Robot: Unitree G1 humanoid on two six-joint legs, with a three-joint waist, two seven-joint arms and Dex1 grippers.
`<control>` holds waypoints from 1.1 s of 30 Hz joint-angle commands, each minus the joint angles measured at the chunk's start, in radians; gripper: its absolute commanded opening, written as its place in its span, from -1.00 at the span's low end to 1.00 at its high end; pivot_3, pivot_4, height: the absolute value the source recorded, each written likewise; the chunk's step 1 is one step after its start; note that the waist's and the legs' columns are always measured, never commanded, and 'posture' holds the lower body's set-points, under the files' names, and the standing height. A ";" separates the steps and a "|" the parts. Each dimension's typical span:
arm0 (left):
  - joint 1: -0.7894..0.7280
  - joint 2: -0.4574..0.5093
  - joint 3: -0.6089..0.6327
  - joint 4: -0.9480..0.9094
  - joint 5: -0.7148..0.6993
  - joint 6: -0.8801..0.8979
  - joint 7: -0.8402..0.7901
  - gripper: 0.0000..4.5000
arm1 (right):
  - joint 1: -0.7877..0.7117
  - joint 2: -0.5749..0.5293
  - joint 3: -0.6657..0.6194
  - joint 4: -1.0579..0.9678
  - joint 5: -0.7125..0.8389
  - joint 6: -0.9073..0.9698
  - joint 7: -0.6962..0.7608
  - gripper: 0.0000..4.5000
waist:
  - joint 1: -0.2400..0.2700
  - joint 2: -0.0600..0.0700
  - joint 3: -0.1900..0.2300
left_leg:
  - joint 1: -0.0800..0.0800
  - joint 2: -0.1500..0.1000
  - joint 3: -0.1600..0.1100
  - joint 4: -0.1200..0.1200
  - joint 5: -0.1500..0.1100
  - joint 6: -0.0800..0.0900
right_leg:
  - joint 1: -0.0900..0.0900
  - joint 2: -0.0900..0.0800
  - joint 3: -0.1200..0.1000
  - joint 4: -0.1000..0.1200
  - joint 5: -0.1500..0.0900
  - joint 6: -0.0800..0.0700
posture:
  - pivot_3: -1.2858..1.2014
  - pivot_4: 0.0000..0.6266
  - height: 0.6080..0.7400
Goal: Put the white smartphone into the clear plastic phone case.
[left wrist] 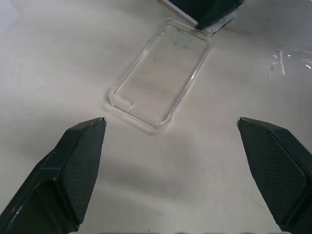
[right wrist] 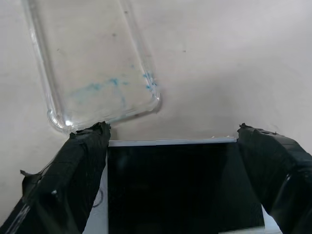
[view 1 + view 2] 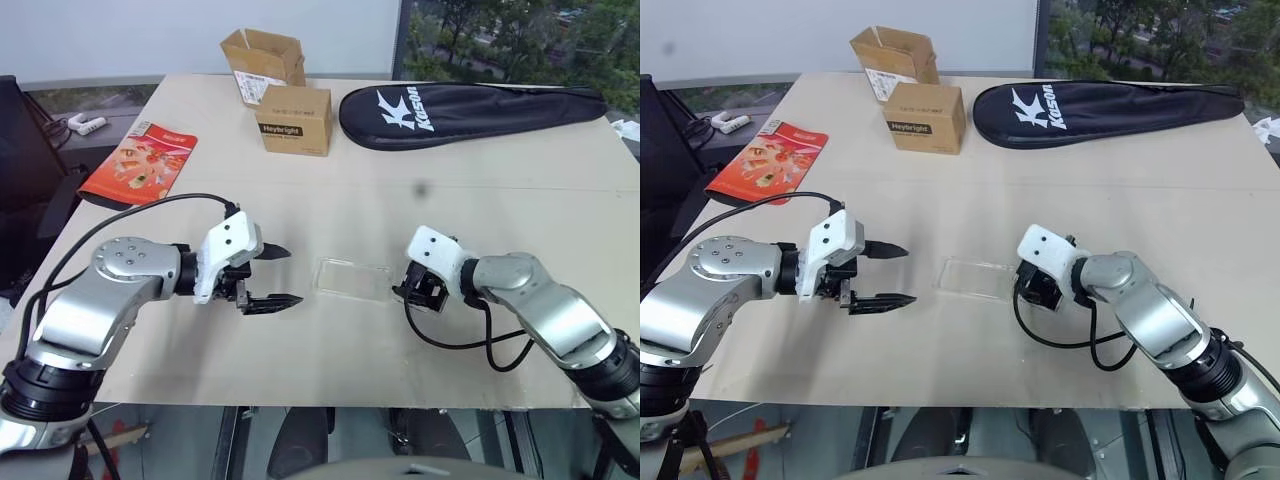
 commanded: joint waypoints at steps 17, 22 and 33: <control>-0.136 -0.172 0.052 0.007 -0.047 -0.128 0.096 0.99 | 0.241 -0.094 -0.224 -0.077 -0.022 0.088 -0.085 1.00 | 0.025 -0.001 -0.002 | -0.001 -0.001 -0.002 0.003 0.000 0.000 | 0.002 -0.001 -0.002 -0.002 0.000 0.000 | 0.03 -0.52 1.00; -0.122 -0.164 0.031 0.003 -0.048 -0.149 0.066 0.99 | 0.317 -0.063 -0.296 -0.096 -0.045 0.082 -0.169 1.00 | 0.026 -0.002 -0.002 | -0.001 -0.002 -0.001 0.003 0.000 0.000 | 0.003 -0.001 -0.001 -0.002 0.000 0.000 | 0.03 -0.52 1.00; -0.115 -0.145 0.006 -0.007 -0.048 -0.140 0.026 0.99 | 0.387 0.222 -0.464 -0.036 0.048 0.020 -0.254 1.00 | 0.016 -0.003 -0.003 | 0.001 0.000 0.000 0.003 0.000 0.000 | 0.003 0.000 0.000 0.000 0.000 0.000 | 0.03 -0.52 1.00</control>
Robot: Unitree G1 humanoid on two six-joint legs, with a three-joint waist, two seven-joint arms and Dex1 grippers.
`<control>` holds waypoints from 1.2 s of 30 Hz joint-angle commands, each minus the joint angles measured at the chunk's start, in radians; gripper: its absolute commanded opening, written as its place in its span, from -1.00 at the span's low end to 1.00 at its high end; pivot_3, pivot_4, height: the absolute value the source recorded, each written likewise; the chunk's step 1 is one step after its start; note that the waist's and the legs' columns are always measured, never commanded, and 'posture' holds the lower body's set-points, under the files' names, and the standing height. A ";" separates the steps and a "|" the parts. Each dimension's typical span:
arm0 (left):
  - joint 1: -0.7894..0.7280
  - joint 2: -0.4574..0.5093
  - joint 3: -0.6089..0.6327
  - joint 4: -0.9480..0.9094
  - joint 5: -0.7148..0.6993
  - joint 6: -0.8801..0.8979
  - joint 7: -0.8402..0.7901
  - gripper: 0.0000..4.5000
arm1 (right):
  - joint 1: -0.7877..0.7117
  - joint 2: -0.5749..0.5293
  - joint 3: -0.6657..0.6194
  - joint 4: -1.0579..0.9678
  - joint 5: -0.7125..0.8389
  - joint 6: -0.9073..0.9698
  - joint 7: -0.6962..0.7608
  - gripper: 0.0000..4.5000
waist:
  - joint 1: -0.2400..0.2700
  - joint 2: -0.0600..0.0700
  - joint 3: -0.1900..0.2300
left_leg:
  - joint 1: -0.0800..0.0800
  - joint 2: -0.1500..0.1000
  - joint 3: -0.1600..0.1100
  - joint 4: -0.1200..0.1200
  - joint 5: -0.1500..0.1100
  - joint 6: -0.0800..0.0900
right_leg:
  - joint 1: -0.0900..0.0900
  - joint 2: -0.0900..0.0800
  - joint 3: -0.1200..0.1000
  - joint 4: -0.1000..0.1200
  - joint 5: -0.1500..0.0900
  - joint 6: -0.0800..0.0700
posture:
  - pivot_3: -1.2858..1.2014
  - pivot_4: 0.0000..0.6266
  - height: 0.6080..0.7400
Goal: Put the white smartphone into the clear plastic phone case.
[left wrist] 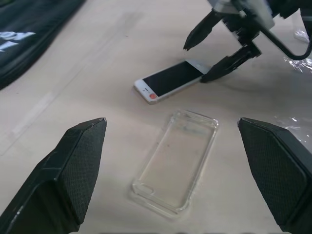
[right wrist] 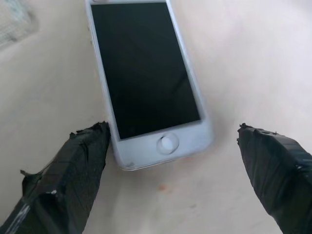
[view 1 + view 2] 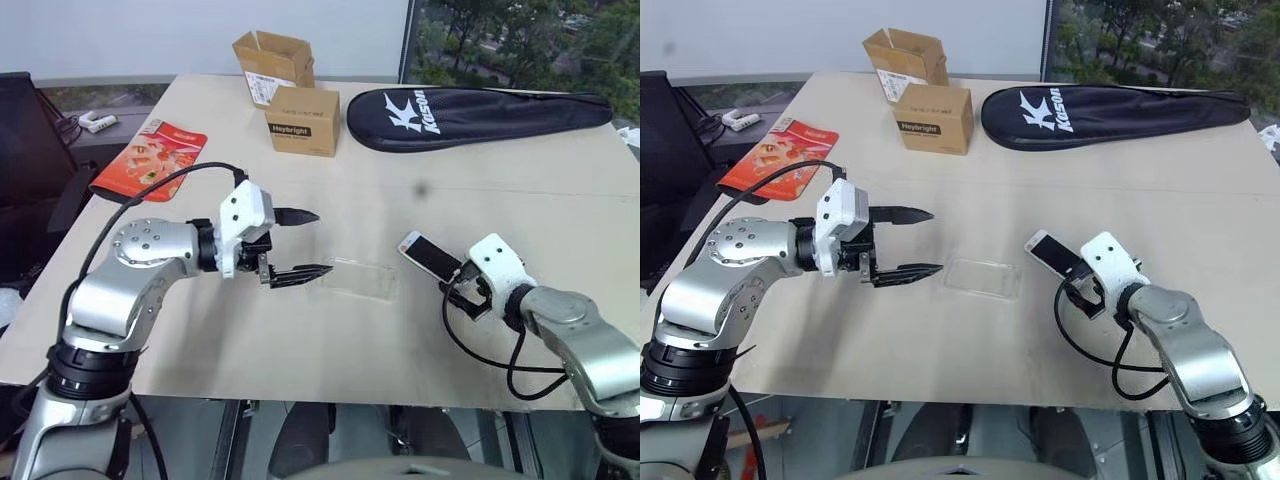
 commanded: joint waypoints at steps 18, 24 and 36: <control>0.032 0.044 0.036 -0.054 -0.021 0.014 0.003 0.99 | -0.068 -0.023 -0.024 0.696 0.125 -0.815 0.495 1.00 | -0.038 0.000 0.000 | 0.013 0.002 0.005 -0.004 0.000 0.000 | 0.008 0.002 0.006 0.000 -0.002 -0.003 | 0.03 -0.52 1.00; 0.041 0.056 0.045 -0.062 -0.026 0.024 0.002 0.99 | -0.112 0.003 0.010 0.790 0.099 -0.903 0.545 1.00 | -0.053 -0.002 -0.001 | 0.016 0.003 0.006 -0.004 0.000 0.000 | 0.009 0.003 0.008 0.001 -0.002 -0.003 | 0.03 -0.52 1.00; 0.049 0.077 0.028 -0.055 -0.013 0.014 -0.012 0.99 | -0.191 0.026 0.061 0.886 0.039 -0.985 0.589 1.00 | -0.076 -0.003 -0.001 | 0.024 0.010 0.010 -0.006 0.000 0.000 | 0.010 0.010 0.016 0.002 -0.001 -0.004 | 0.03 -0.52 1.00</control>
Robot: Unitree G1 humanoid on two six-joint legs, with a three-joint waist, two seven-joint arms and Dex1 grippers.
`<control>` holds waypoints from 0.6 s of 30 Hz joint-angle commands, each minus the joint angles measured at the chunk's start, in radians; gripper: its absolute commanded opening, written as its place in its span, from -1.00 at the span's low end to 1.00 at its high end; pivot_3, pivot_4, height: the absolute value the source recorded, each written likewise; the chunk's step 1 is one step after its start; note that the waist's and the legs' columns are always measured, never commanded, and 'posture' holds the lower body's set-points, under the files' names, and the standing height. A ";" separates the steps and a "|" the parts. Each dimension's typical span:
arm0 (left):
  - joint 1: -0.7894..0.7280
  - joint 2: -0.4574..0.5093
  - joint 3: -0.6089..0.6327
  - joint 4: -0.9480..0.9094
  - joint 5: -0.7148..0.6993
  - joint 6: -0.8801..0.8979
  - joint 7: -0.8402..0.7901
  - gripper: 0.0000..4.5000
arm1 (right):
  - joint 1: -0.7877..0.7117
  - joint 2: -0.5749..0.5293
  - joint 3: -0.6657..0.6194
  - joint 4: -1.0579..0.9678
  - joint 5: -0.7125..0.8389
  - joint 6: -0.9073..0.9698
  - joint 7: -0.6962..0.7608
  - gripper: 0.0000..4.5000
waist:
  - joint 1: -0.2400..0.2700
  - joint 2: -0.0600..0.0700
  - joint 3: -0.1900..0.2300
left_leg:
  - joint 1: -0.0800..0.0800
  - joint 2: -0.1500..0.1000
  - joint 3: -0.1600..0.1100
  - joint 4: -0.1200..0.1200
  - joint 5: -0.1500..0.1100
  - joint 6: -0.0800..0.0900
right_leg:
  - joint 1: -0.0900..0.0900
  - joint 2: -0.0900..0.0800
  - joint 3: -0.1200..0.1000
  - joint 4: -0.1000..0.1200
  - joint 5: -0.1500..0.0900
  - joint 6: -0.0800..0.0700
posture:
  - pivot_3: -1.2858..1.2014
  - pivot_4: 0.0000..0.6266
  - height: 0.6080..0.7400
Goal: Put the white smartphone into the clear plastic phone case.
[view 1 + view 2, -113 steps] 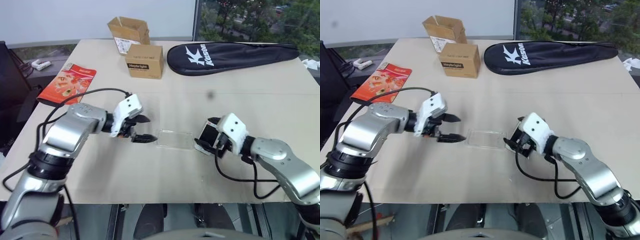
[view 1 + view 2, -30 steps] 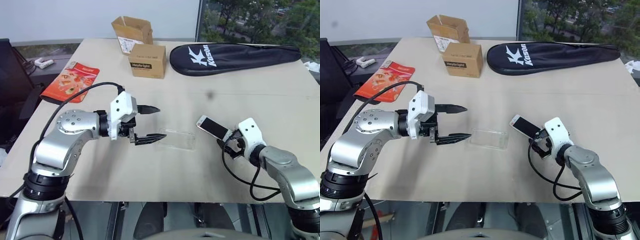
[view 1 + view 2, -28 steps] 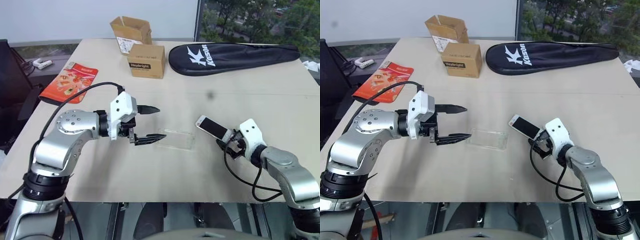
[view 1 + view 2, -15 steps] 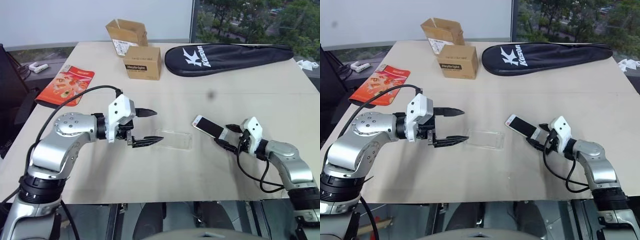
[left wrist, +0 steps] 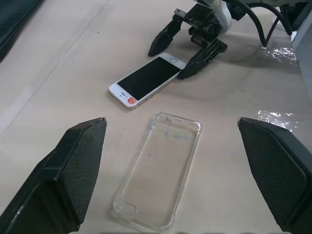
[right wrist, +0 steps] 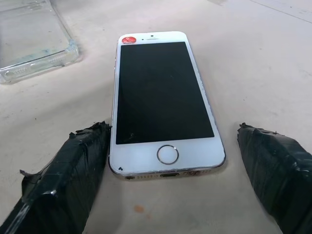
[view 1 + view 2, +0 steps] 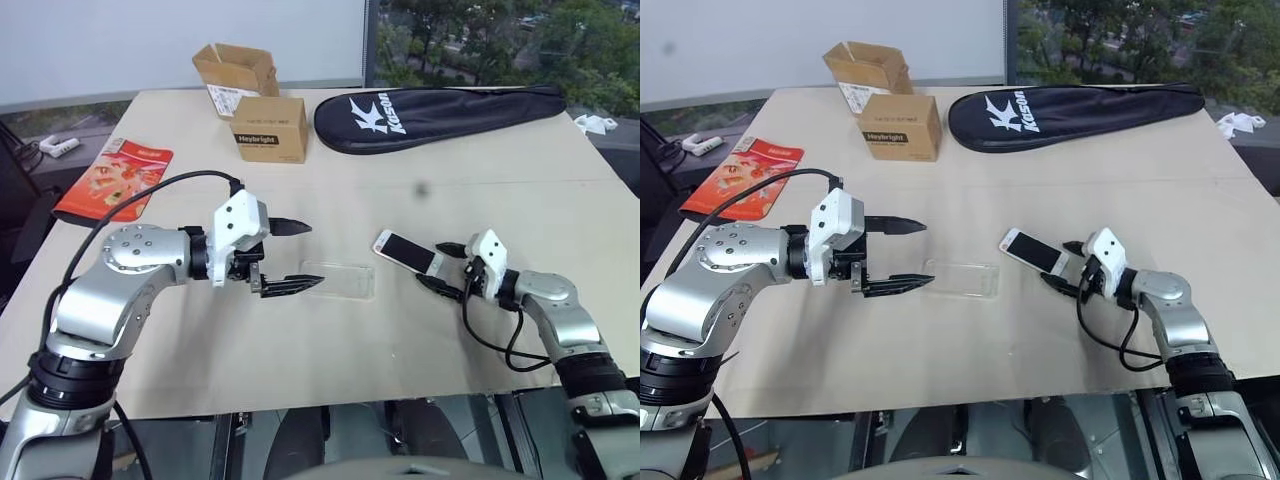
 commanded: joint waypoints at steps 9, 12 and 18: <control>0.013 0.021 0.020 -0.029 -0.001 -0.011 0.000 1.00 | 0.020 -0.014 0.061 -0.014 -0.028 0.017 0.056 0.32 | 0.002 0.000 0.000 | 0.005 0.002 0.006 -0.010 0.000 0.000 | -0.001 0.003 0.006 -0.001 0.002 -0.001 | 0.03 -0.52 1.00; 0.017 0.022 0.019 -0.023 0.003 -0.016 -0.001 1.00 | 0.005 -0.006 0.062 -0.015 -0.031 0.013 0.045 0.32 | 0.002 0.000 0.000 | 0.005 0.002 0.010 -0.011 0.000 0.000 | -0.001 0.003 0.006 -0.002 0.003 0.000 | 0.03 -0.52 1.00; 0.024 0.031 0.028 0.000 0.013 -0.027 -0.007 1.00 | -0.028 0.007 0.047 -0.039 -0.007 0.023 0.040 0.31 | 0.000 0.000 0.000 | 0.005 0.003 0.013 -0.012 0.000 0.000 | -0.003 0.005 0.010 -0.002 0.003 0.000 | 0.03 -0.52 1.00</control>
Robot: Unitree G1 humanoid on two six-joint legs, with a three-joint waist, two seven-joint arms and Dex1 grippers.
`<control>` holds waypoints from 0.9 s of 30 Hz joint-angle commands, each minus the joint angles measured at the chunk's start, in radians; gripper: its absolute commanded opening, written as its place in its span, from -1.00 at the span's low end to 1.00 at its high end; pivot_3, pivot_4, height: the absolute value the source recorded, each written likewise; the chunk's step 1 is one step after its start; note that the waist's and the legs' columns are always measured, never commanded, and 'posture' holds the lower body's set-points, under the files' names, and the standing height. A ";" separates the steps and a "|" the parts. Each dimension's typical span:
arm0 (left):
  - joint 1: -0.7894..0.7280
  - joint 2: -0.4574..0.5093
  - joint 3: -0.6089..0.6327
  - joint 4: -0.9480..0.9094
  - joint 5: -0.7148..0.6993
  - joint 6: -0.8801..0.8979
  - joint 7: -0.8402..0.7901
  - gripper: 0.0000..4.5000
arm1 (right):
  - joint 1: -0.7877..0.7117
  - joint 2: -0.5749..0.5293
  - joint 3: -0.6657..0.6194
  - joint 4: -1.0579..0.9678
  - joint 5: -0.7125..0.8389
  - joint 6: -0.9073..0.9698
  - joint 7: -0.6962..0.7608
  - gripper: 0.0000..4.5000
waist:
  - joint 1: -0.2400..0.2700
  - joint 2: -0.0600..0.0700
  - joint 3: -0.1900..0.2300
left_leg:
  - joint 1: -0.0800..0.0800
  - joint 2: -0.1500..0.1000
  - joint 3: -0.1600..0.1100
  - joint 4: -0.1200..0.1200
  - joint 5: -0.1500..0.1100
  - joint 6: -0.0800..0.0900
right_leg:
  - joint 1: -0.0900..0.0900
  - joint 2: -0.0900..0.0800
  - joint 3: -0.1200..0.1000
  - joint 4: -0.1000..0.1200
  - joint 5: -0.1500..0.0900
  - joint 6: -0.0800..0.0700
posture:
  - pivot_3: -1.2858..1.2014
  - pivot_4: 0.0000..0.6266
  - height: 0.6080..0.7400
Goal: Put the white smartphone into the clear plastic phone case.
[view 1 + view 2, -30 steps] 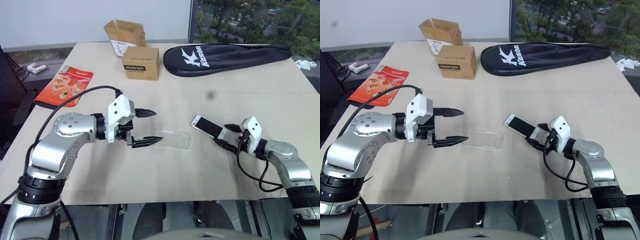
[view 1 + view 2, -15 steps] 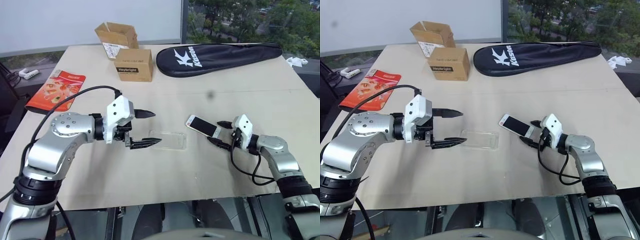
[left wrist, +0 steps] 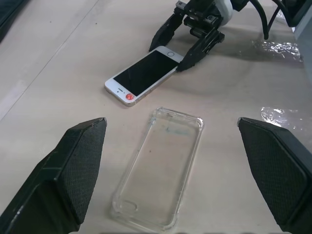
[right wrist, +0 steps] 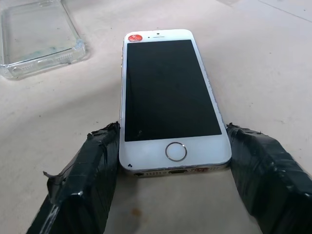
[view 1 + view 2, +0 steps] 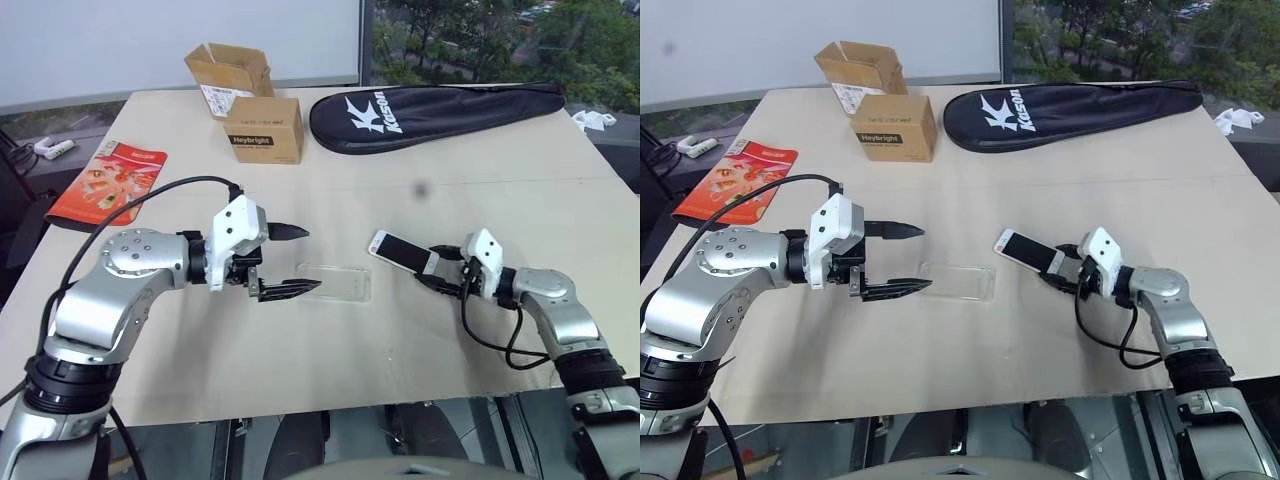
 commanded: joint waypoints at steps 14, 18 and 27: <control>-0.083 0.049 0.025 0.150 -0.015 -0.015 -0.083 1.00 | -0.132 0.001 0.016 -0.227 0.117 0.159 0.084 0.31 | 0.030 0.002 0.002 | -0.016 0.000 0.001 0.000 0.000 0.000 | -0.014 0.000 0.000 -0.001 0.001 0.000 | 0.03 -0.52 1.00; -0.142 0.042 0.011 0.224 -0.007 -0.051 -0.141 0.59 | -0.142 -0.011 0.060 -0.293 0.113 0.177 0.114 0.31 | 0.033 0.002 0.002 | -0.017 0.000 0.000 0.000 0.000 0.000 | -0.015 0.000 -0.001 -0.002 0.001 0.000 | 0.03 -0.52 1.00; -0.291 -0.082 -0.146 0.322 0.076 -0.157 -0.229 -0.98 | -0.147 -0.031 0.155 -0.322 0.069 0.166 0.152 0.31 | 0.036 0.002 0.002 | -0.018 0.000 0.000 0.001 0.000 0.000 | -0.015 0.000 -0.002 -0.002 0.001 0.000 | 0.03 -0.52 1.00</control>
